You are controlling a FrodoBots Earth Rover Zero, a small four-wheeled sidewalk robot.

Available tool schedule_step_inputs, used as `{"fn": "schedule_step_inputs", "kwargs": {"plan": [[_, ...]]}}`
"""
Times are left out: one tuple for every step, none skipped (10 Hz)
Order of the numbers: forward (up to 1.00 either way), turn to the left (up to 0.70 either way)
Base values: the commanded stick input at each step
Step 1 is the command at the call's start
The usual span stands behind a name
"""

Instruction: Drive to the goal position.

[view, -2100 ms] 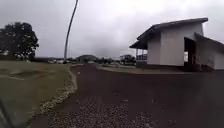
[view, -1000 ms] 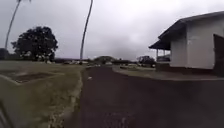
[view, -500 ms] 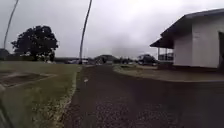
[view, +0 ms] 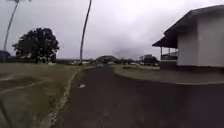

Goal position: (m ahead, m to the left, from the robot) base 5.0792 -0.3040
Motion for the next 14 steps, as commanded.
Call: {"fn": "schedule_step_inputs", "kwargs": {"plan": [[1.0,0.01],[1.0,0.18],[1.0,0.33],[1.0,0.4],[1.0,0.4],[1.0,0.27],[1.0,0.0],[1.0,0.0],[1.0,0.0],[1.0,0.0],[1.0,0.0],[1.0,0.0],[1.0,0.0],[1.0,0.0]]}}
